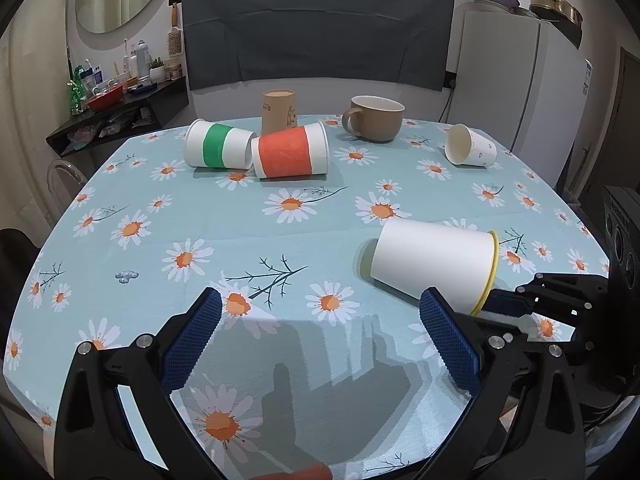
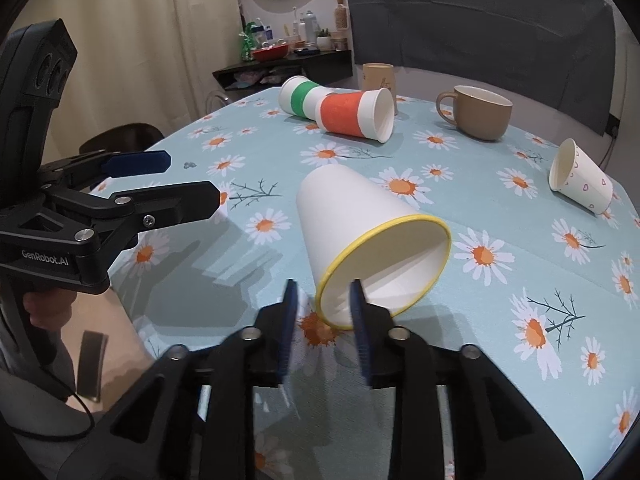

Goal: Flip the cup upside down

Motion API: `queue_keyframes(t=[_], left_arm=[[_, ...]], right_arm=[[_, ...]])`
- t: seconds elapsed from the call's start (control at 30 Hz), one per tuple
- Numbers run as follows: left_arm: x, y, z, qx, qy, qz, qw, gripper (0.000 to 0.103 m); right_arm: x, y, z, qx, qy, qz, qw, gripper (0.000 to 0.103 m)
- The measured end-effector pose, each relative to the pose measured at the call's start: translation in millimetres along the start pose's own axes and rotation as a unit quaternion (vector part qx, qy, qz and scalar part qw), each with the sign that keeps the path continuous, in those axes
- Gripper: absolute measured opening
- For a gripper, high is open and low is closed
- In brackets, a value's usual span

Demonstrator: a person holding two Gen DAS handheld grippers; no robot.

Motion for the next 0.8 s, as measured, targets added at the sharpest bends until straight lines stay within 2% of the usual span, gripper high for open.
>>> queue_keyframes(t=[0.03,0.1,0.17,0.23,0.37,0.53,0.8], left_arm=[[0.8,-1.1,0.7,-0.004,0.002,-0.004,1.0,0.097],[2.1,-3.5,3.1,-0.012,0.006,-0.012,0.9998,0.097],[4.1,-6.4,5.0,-0.013,0.013,-0.022,0.9996,0.097],[6.9,-8.3,6.7,-0.014,0.023,-0.031,0.9991,0.097],[12.2,-13.1,12.2,-0.038,0.051,-0.053,0.9966,0.097],[19.0,-26.0,21.3,-0.049,0.086,-0.086,0.9914,0.097],[28.5,-49.8,32.3,-0.088,0.173,-0.161,0.9676,0.097]], right_arm=[[-1.2,2.6,0.3,-0.003,0.001,0.004,1.0,0.05],[-3.3,6.8,2.3,-0.009,0.0,0.005,1.0,0.059],[-5.6,10.3,6.1,-0.018,-0.006,0.002,1.0,0.077],[-8.0,14.7,9.7,-0.027,-0.008,0.0,1.0,0.085],[-14.3,24.2,17.7,-0.05,-0.001,-0.005,0.999,0.087],[-19.5,33.6,32.1,-0.074,0.012,-0.011,0.997,0.087],[-12.4,46.0,62.1,-0.074,0.032,-0.02,0.997,0.088]])
Point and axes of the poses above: each gripper's, at about its wrist camera, not at the fingertips, and y roughly against the way its jaws point, z to its right, x to its top, the point moved 1 cm from there along -y, roughly the way its jaws point, and after that the axes turned 10 degrees about x, right-handed, at the moved point
